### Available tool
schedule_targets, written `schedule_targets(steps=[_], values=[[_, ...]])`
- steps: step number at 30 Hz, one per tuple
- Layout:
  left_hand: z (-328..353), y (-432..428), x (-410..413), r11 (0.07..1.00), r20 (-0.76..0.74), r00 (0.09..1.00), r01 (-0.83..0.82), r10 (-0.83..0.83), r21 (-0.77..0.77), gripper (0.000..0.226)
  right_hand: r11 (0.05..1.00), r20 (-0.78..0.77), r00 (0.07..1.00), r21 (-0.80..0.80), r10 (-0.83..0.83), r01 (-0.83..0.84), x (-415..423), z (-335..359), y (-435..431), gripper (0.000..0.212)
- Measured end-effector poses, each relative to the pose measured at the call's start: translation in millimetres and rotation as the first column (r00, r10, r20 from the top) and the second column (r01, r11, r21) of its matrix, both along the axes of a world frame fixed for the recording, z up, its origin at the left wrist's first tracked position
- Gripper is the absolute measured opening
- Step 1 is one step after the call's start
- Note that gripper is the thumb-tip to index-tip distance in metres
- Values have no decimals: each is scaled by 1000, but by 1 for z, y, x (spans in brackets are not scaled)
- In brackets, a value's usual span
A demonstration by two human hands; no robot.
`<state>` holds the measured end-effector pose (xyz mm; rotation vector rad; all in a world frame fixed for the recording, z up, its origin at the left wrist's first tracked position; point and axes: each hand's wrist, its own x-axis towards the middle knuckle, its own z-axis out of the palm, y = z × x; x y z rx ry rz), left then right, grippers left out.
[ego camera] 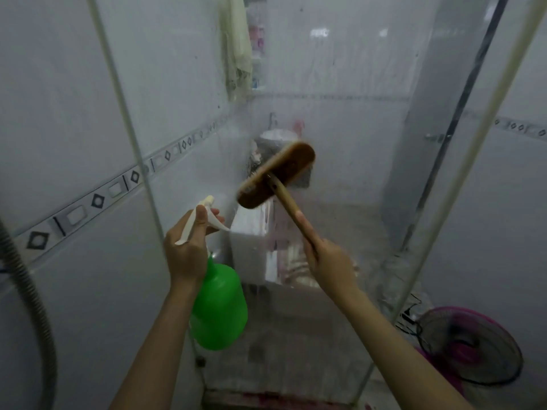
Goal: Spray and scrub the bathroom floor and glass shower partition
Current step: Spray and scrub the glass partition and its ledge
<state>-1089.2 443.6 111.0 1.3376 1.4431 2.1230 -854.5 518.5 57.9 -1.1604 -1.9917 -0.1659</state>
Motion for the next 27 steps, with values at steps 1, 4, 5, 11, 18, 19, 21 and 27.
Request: schedule_targets(steps=[1, 4, 5, 11, 18, 19, 21, 27], values=[[0, -2, -2, 1000, 7, 1000, 13, -13, 13, 28, 999, -8, 1000, -32, -7, 6, 17, -23, -8, 56], [-3, -10, -13, 999, 1, 1000, -2, 2, 40, 30, 996, -78, 996, -75, 32, -38, 14, -43, -28, 54], [-5, -12, -16, 999, -15, 1000, -22, 22, 35, 30, 997, -95, 994, -60, 50, -56, -7, -28, -24, 54], [-5, -23, -40, 996, 5, 998, -67, 67, 51, 31, 995, -34, 995, 55, 90, -89, -62, 34, 10, 55], [8, -28, -51, 991, 17, 994, -109, 108, 83, 39, 986, -76, 983, 9, 165, -165, -96, 63, 3, 51], [10, -31, -50, 988, 10, 993, -121, 120, 99, 39, 980, -45, 979, 44, 197, -195, -117, 91, 11, 54], [14, -35, -49, 984, 10, 990, -139, 138, 110, 36, 972, -22, 978, 114, 207, -203, -133, 124, 24, 56], [19, -43, -52, 988, -41, 993, -108, 113, 107, 26, 976, -106, 992, -198, 71, -91, -44, -15, -28, 41]])
